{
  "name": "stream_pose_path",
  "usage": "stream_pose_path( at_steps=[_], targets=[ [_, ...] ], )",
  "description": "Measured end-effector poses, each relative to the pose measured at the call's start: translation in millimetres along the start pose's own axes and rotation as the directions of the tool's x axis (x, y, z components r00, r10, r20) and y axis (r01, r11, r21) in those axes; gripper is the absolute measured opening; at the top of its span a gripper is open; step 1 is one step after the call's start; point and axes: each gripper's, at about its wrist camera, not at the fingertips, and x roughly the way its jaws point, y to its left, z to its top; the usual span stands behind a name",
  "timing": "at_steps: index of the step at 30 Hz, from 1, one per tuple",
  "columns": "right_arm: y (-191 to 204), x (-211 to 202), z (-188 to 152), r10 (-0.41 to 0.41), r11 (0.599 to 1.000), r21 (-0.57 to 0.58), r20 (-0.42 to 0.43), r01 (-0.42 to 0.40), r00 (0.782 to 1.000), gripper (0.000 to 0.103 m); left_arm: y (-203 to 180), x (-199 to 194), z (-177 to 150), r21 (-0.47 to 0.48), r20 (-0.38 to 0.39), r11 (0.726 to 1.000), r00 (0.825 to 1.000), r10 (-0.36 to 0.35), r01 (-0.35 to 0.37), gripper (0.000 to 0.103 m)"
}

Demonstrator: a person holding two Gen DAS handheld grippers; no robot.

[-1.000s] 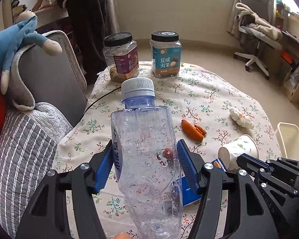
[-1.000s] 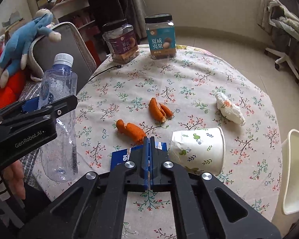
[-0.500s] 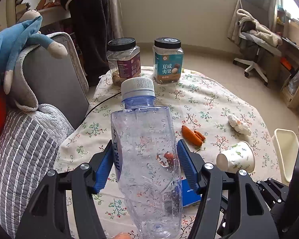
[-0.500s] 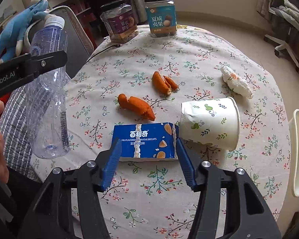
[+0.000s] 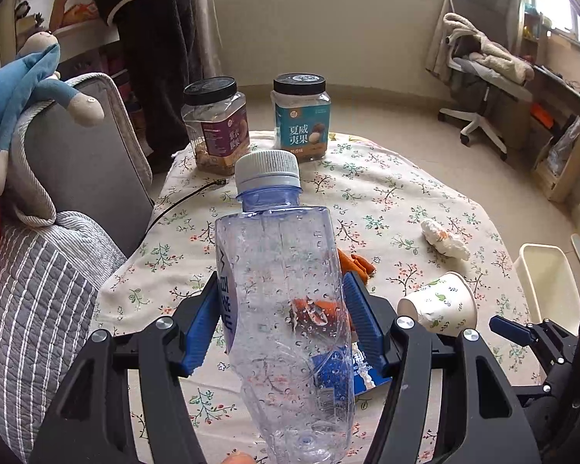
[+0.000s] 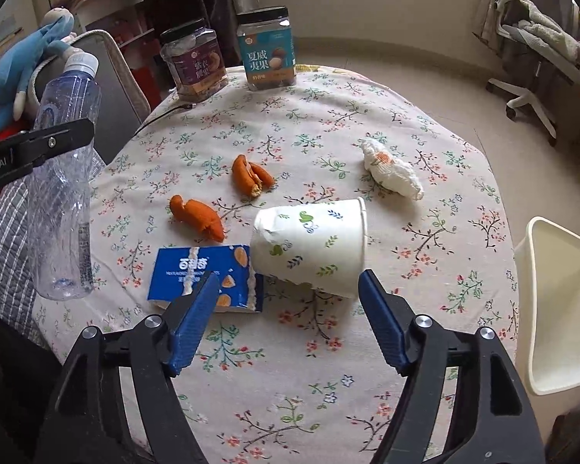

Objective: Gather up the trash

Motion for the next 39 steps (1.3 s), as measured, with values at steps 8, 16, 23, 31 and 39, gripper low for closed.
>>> stream_pose_path(
  at_steps=[8, 16, 23, 31, 39],
  targets=[
    [-24.2, 16.4, 9.1, 0.051, 0.994, 0.102, -0.024, -0.049, 0.998, 0.076, -10.8, 2.6, -1.0, 0.022, -0.001, 1.000, 1.000, -0.007, 0.007, 0.062],
    [-20.1, 38.0, 27.8, 0.076, 0.985, 0.159, -0.034, -0.069, 0.997, 0.094, -2.0, 13.0, -3.8, -0.006, -0.042, 1.000, 0.999, -0.016, 0.015, 0.062],
    [-11.7, 56.7, 32.1, 0.104, 0.984, 0.152, -0.095, -0.089, 0.990, 0.063, -3.7, 15.0, -4.3, 0.003, -0.037, 1.000, 0.999, -0.007, 0.008, 0.062],
    [-2.2, 45.2, 27.3, 0.123, 0.986, 0.121, -0.099, -0.111, 0.987, 0.003, -4.3, 15.1, -3.8, -0.002, -0.035, 1.000, 0.999, -0.012, 0.012, 0.062],
    [-8.4, 14.4, 34.3, 0.126, 0.984, 0.124, 0.002, -0.125, 0.992, 0.002, -5.7, 12.3, -2.7, -0.005, -0.022, 1.000, 1.000, -0.014, 0.014, 0.062]
  ],
)
